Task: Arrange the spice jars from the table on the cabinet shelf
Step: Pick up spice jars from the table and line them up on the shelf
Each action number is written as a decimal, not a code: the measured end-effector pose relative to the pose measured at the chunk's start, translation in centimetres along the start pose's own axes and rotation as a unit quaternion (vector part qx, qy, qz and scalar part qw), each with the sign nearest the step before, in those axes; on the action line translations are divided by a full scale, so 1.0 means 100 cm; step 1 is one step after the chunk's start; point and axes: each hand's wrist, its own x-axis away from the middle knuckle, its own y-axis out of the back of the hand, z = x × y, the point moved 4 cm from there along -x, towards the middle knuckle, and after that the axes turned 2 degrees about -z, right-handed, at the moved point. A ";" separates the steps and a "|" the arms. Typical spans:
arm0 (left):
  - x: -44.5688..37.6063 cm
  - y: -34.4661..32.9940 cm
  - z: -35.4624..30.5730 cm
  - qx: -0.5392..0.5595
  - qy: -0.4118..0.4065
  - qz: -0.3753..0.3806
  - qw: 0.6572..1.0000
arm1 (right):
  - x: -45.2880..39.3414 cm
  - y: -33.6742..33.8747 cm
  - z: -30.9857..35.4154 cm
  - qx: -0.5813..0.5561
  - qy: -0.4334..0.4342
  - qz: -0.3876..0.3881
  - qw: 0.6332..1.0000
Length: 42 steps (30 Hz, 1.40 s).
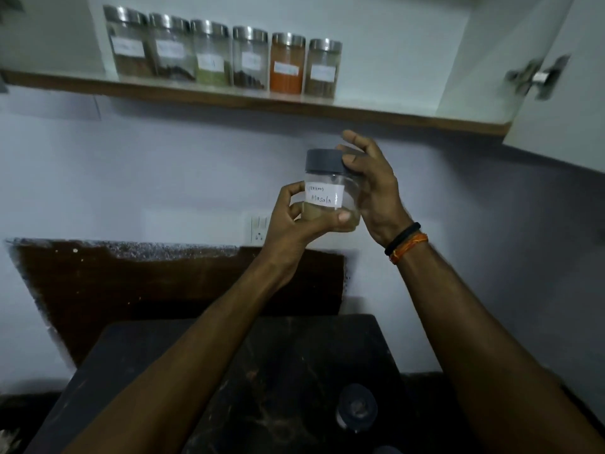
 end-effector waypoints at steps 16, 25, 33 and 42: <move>-0.069 -0.034 -0.104 -0.183 -0.219 -0.042 0.957 | -0.091 0.001 0.077 0.045 0.073 0.001 0.996; -0.117 -0.054 -0.130 -0.274 -0.275 0.004 0.922 | -0.127 0.023 0.105 0.129 0.078 -0.024 0.988; -0.182 -0.061 -0.128 -0.671 -0.245 0.187 0.674 | -0.167 0.063 0.113 0.167 0.087 -0.083 0.979; -0.220 -0.064 -0.109 -0.723 -0.178 0.301 0.596 | -0.213 0.088 0.084 0.193 0.066 -0.109 0.973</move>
